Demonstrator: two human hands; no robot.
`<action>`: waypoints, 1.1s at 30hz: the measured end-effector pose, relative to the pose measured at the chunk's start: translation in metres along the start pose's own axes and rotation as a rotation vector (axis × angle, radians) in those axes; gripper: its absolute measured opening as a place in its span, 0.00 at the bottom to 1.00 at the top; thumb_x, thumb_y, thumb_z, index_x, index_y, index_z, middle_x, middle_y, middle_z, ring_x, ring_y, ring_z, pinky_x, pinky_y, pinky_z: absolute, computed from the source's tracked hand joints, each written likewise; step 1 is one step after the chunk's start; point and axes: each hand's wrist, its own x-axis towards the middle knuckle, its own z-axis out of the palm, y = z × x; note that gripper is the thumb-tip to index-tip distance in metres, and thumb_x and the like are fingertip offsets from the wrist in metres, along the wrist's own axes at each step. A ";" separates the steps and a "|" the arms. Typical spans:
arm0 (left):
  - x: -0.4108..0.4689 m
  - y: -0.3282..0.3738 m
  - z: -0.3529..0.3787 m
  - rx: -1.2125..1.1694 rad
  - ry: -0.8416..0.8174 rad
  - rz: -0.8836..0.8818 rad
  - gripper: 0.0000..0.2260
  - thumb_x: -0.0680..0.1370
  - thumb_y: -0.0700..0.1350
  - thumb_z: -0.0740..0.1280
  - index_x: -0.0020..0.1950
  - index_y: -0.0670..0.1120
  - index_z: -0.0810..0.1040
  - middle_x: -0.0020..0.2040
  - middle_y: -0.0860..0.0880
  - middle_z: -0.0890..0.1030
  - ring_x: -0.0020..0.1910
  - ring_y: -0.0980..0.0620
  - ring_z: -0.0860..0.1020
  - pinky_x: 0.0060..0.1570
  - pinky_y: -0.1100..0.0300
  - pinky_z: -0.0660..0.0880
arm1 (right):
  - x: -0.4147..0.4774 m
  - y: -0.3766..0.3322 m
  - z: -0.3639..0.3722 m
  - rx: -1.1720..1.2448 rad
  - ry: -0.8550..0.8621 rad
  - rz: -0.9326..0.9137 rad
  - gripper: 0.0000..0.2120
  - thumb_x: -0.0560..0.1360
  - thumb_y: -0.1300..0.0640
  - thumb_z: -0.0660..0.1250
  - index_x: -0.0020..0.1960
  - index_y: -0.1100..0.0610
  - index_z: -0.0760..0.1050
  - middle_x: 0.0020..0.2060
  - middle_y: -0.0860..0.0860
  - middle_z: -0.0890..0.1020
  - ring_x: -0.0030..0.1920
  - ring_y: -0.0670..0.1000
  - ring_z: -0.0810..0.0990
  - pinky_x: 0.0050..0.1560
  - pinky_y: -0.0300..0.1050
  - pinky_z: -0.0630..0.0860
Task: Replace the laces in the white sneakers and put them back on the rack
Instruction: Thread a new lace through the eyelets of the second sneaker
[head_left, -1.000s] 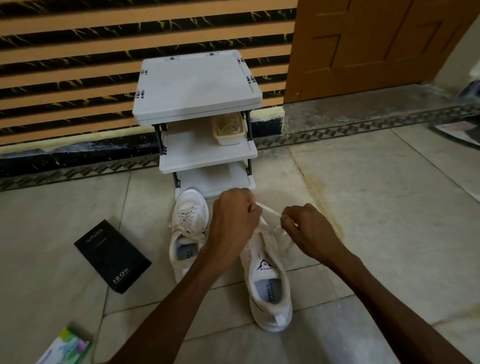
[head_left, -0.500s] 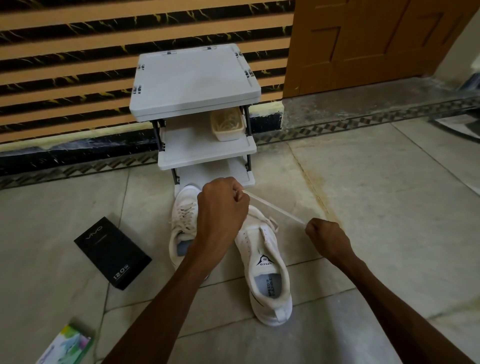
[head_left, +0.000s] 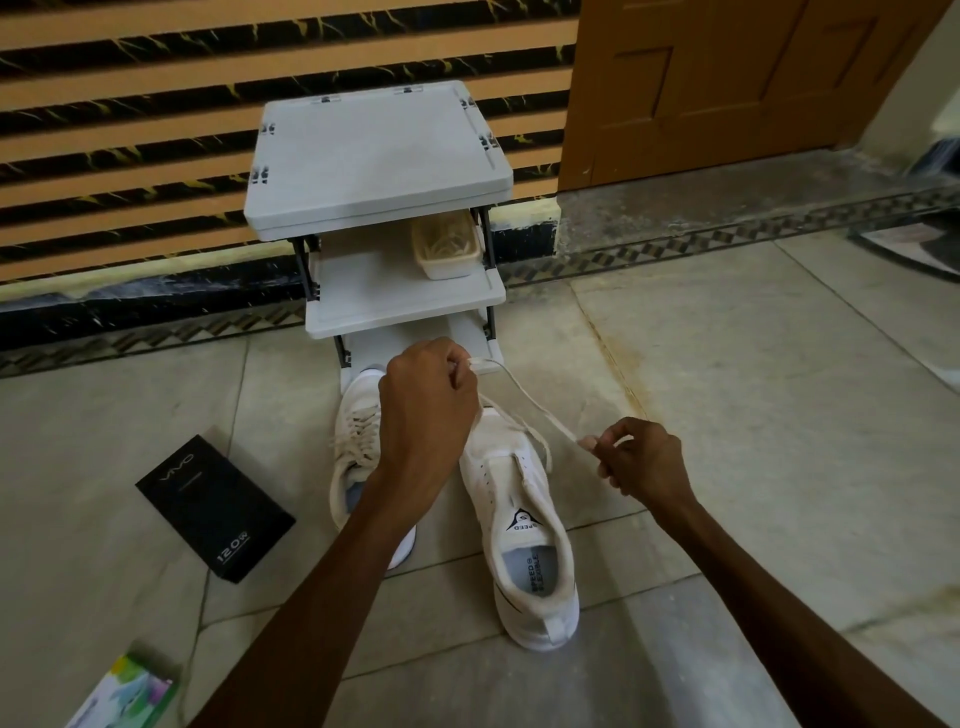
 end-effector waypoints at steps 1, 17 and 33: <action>0.000 -0.001 0.001 -0.004 -0.003 0.007 0.05 0.74 0.37 0.68 0.41 0.43 0.82 0.36 0.50 0.82 0.34 0.56 0.78 0.34 0.73 0.69 | -0.001 -0.002 0.000 0.050 -0.021 -0.006 0.10 0.74 0.53 0.72 0.41 0.60 0.78 0.29 0.54 0.83 0.26 0.48 0.78 0.26 0.40 0.75; -0.018 -0.009 0.019 -0.509 -0.324 -0.223 0.06 0.74 0.38 0.73 0.40 0.48 0.82 0.33 0.49 0.83 0.34 0.50 0.84 0.43 0.50 0.82 | -0.031 -0.071 -0.006 0.567 -0.384 -0.134 0.08 0.76 0.66 0.67 0.54 0.65 0.80 0.43 0.59 0.86 0.45 0.56 0.86 0.43 0.42 0.82; -0.025 -0.004 0.018 -0.414 -0.352 -0.044 0.07 0.74 0.40 0.72 0.45 0.53 0.84 0.37 0.56 0.83 0.36 0.60 0.82 0.40 0.65 0.79 | -0.032 -0.079 0.011 -0.308 0.073 -0.747 0.03 0.71 0.59 0.75 0.41 0.53 0.86 0.34 0.50 0.82 0.33 0.48 0.77 0.33 0.48 0.77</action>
